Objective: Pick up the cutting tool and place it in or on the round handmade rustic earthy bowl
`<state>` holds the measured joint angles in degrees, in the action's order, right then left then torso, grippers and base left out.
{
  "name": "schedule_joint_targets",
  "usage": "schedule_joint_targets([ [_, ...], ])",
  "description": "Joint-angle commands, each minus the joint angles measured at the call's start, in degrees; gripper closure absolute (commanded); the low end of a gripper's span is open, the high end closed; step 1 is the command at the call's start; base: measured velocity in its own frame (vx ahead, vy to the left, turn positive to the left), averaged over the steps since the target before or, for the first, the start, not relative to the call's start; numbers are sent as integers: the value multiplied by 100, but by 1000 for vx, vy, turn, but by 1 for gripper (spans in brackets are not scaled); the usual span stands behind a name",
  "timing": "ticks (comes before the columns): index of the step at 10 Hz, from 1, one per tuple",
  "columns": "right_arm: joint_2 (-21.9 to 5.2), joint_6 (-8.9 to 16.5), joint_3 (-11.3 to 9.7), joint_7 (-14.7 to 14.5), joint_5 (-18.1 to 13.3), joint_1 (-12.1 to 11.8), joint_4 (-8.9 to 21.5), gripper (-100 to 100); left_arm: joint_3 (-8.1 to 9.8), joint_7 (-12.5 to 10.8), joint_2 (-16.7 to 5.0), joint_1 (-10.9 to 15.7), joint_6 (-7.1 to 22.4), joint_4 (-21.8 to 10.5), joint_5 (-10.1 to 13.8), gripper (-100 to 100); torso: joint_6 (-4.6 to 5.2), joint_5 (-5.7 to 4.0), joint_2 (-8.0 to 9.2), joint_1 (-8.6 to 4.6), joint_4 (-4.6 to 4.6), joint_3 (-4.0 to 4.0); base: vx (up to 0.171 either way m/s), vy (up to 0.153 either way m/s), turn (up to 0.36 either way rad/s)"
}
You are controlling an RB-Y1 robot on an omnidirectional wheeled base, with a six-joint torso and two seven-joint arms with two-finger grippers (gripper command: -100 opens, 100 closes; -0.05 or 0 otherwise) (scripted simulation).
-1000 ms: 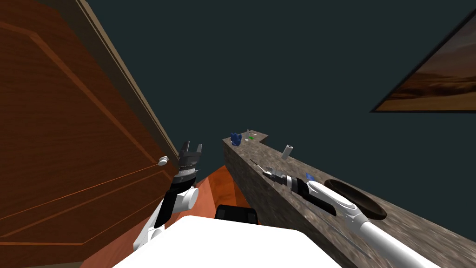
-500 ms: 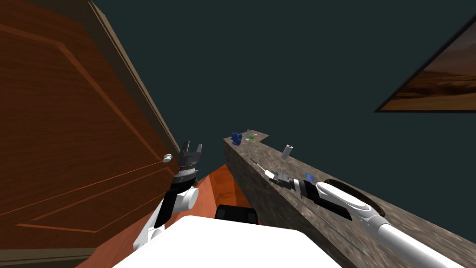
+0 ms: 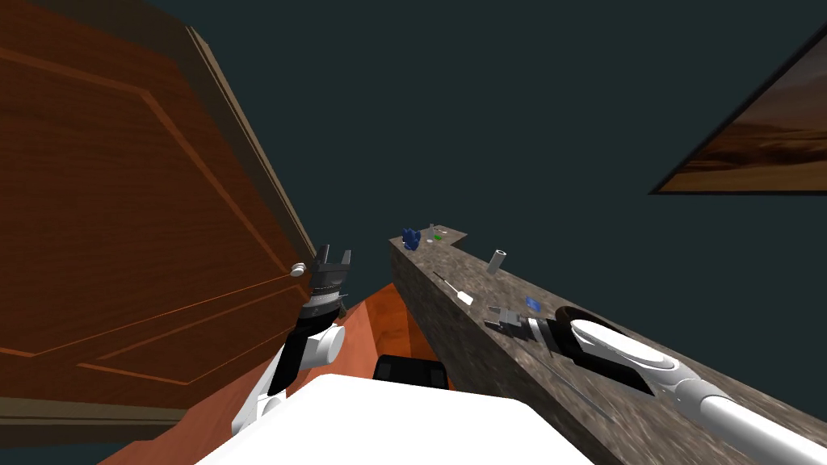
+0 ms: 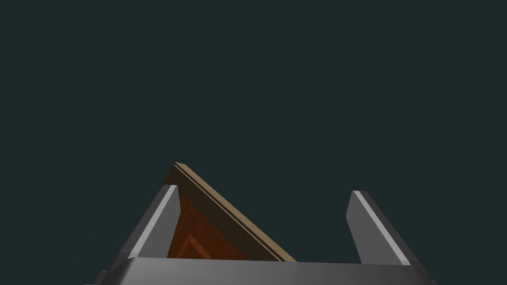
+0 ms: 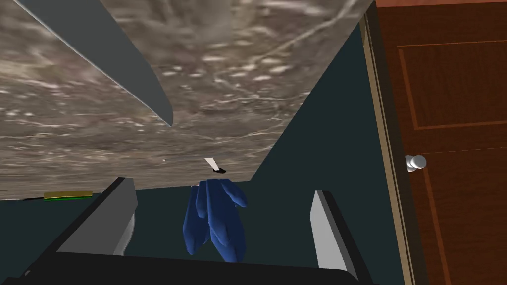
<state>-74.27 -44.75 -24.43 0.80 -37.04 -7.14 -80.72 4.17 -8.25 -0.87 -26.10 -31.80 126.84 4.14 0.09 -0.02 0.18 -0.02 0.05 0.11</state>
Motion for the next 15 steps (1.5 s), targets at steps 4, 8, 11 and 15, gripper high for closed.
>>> schedule_joint_targets([
  [4, -710, -21, -248, -56, -336, -181, 371, -100, 0, 0, 0, 0, 0, 0, 0, 0, 1, -1, 9, -2, 1, 4, -73, -23, 13],
  [8, -1036, -75, -378, -90, -501, -282, 597, -100, 0, 0, 0, 0, 0, 0, 0, 0, 0, 0, -3, 4, -1, -2, -50, -10, -3],
  [11, -832, 35, -408, -135, -520, -283, 635, -100, 0, 0, 0, -1, 0, 0, 0, 0, -2, 1, -18, 10, -4, -11, -5, 3, 28],
  [15, -814, 63, -419, -126, -530, -286, 623, 100, 0, 0, 0, -1, 0, 0, 0, 0, -2, 2, -29, 12, -7, -17, 15, 6, 25],
])
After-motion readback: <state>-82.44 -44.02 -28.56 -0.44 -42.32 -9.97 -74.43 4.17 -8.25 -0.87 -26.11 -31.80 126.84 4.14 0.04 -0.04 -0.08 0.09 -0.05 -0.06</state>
